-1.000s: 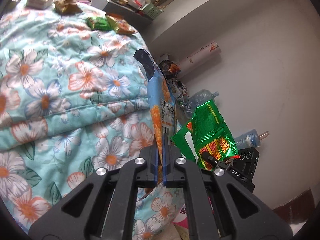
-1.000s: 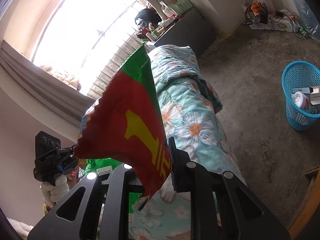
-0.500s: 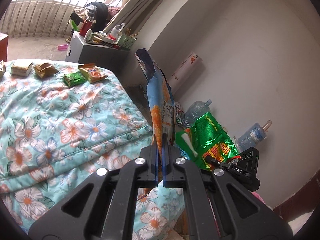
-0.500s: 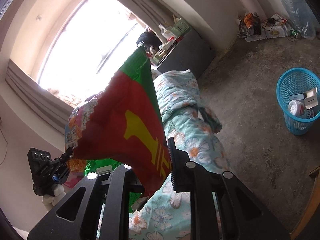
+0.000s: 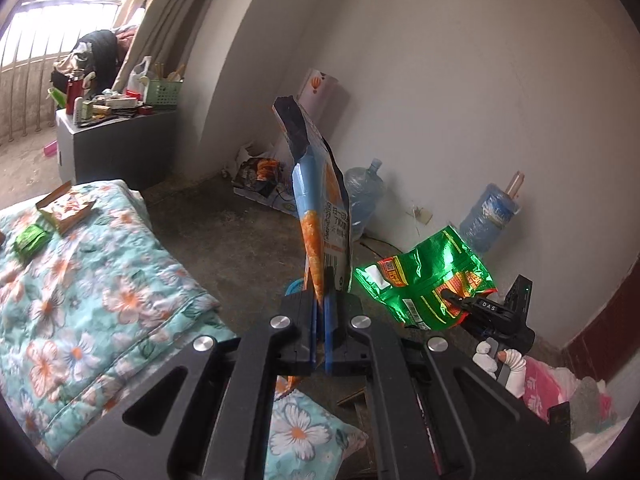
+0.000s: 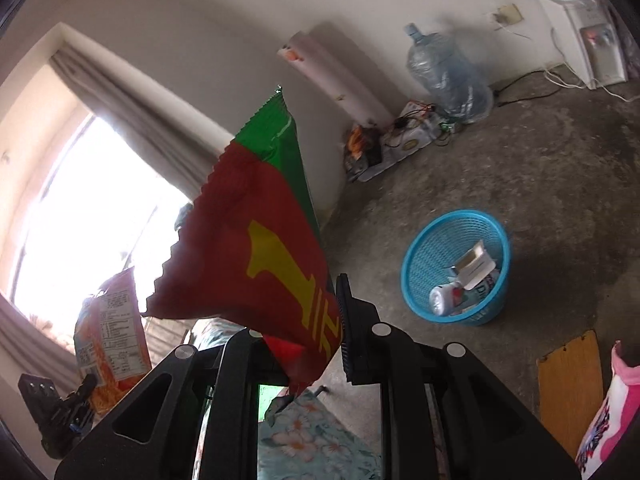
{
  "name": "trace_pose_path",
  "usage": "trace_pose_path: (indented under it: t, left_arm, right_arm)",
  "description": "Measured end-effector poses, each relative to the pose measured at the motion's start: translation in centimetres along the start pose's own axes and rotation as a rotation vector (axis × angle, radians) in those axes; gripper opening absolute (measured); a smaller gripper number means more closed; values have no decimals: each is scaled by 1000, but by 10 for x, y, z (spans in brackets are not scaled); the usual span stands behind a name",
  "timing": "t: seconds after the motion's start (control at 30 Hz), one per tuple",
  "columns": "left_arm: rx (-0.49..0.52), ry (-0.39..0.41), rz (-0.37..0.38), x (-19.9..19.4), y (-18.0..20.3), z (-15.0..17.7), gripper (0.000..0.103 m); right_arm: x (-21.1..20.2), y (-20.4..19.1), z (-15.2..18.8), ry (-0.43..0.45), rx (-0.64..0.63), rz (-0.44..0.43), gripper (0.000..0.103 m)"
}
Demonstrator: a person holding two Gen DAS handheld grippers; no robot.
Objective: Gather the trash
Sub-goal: 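Lift both held snack bags off the bed and carry them toward the wastebasket, then open the right tool over the basket to drop the green bag while the left tool drops the chip bag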
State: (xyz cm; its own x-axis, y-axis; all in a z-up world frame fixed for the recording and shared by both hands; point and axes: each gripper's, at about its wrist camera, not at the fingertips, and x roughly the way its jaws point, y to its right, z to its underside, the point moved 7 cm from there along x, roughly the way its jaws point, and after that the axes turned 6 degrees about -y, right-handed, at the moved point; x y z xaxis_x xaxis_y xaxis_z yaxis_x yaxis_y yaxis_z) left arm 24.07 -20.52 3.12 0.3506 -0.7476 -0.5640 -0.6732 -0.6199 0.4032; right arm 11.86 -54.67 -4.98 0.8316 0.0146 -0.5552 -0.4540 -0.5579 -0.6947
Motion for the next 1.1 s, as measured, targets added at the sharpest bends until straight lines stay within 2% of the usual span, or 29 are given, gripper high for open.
trace_pose_path:
  t: [0.17,0.53,0.77,0.83,0.9,1.0,1.1]
  left_arm:
    - [80,-78,-3,61,25,-9,1]
    - [207,-233,-63,165,33,-11,1]
    - [242,-321,-93,223,25,-10,1]
    - [248,-344,-98,238,24,-10,1]
    - [259,-363,-101,252,24,-9,1]
    - [277,-386,-104,273,31,-6,1]
    - [305,-403,-106,292,36,-4,1]
  right_arm:
    - [28,55,-11,-10,147,74,17]
    - [182,145,-23,-194,313,229,17]
    - [273,207,-24,-312,402,291,25]
    - [279,221,-22,-322,426,313,29]
    - [276,225,-21,-292,429,295,46]
    - [267,224,-26,-241,391,234,53]
    - [257,227,-33,-211,352,208,58]
